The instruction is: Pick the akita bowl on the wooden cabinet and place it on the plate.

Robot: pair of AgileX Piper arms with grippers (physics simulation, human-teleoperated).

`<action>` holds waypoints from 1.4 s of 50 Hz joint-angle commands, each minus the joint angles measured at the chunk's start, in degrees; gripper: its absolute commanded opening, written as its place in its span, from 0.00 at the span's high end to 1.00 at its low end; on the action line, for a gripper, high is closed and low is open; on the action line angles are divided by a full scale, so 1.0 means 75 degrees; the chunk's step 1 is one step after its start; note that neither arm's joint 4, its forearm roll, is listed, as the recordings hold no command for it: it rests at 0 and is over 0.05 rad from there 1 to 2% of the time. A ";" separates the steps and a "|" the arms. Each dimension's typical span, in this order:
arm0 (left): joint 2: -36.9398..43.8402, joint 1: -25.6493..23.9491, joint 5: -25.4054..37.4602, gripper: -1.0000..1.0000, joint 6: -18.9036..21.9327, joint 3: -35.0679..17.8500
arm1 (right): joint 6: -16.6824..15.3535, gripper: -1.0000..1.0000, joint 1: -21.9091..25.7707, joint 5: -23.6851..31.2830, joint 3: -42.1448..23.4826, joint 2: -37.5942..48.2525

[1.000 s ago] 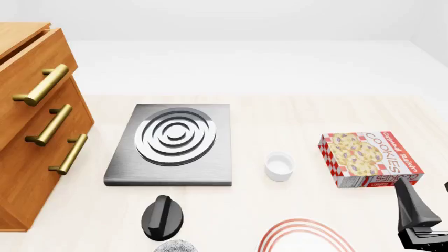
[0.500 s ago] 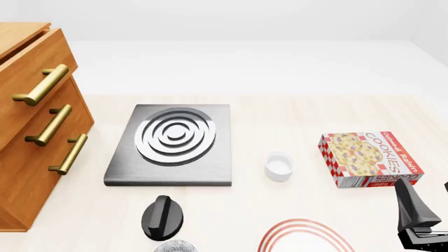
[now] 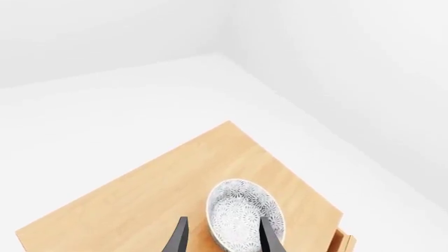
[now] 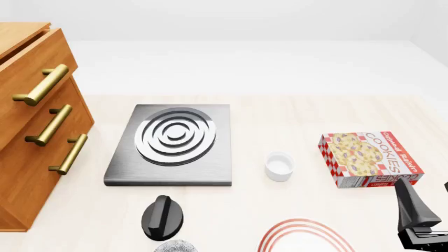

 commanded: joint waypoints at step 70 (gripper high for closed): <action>0.0912 -0.0451 -0.0475 1.00 -0.0339 0.0353 | 0.0002 0.00 0.0001 -0.0001 -0.0002 0.0003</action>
